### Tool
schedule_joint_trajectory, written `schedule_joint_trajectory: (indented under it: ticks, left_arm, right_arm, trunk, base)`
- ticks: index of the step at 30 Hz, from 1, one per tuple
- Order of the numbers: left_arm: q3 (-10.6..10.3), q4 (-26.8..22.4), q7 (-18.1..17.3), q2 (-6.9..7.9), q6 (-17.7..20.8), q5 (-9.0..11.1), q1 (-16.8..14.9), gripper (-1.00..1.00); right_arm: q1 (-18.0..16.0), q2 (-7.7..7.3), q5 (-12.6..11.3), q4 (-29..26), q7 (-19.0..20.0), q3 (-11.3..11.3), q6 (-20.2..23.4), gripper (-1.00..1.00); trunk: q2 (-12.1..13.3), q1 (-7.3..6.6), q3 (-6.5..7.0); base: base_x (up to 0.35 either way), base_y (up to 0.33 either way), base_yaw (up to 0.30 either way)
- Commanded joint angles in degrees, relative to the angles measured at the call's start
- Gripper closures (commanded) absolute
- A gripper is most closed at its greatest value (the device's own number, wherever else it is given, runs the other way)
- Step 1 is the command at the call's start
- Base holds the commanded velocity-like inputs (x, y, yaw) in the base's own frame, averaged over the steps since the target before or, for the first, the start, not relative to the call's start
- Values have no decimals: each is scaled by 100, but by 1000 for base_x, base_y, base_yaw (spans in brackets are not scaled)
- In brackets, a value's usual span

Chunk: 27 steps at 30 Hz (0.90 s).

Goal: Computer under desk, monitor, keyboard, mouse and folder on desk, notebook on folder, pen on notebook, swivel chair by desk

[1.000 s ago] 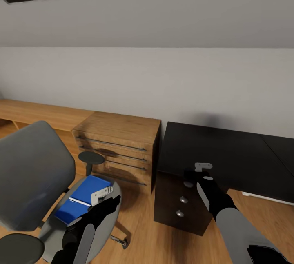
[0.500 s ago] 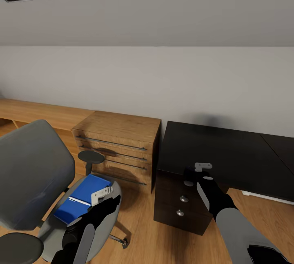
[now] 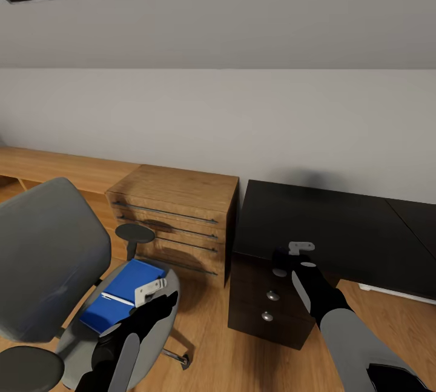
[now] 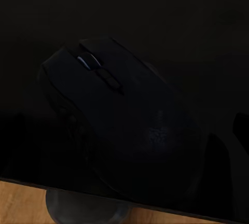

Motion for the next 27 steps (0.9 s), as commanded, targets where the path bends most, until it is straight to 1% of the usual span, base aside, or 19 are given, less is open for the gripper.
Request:
schedule_joint_trajectory:
  ticks: [1,12,19,27]
  left_arm:
    - [5,-5,39,-3,26,61,-4,-100]
    - [5,12,39,-1,26,59,-2,-100]
    - [5,27,39,-1,26,59,-4,-100]
    - [5,40,39,-1,26,59,-4,-100]
  right_arm:
    - [-2,7,61,-11,10,-30,35,-100]
    - [-2,7,63,-11,13,-30,35,-100]
    - [-2,12,64,-11,12,-30,35,-100]
    - [-2,9,66,-10,13,-30,36,-100]
  trunk:
    - [-3,0,-6]
    - [-3,0,-6]
    - [-3,0,-6]
    - [-3,0,-6]
  base:
    - [5,0,0]
    - [2,0,0]
    - [65,0,0]
    - [13,0,0]
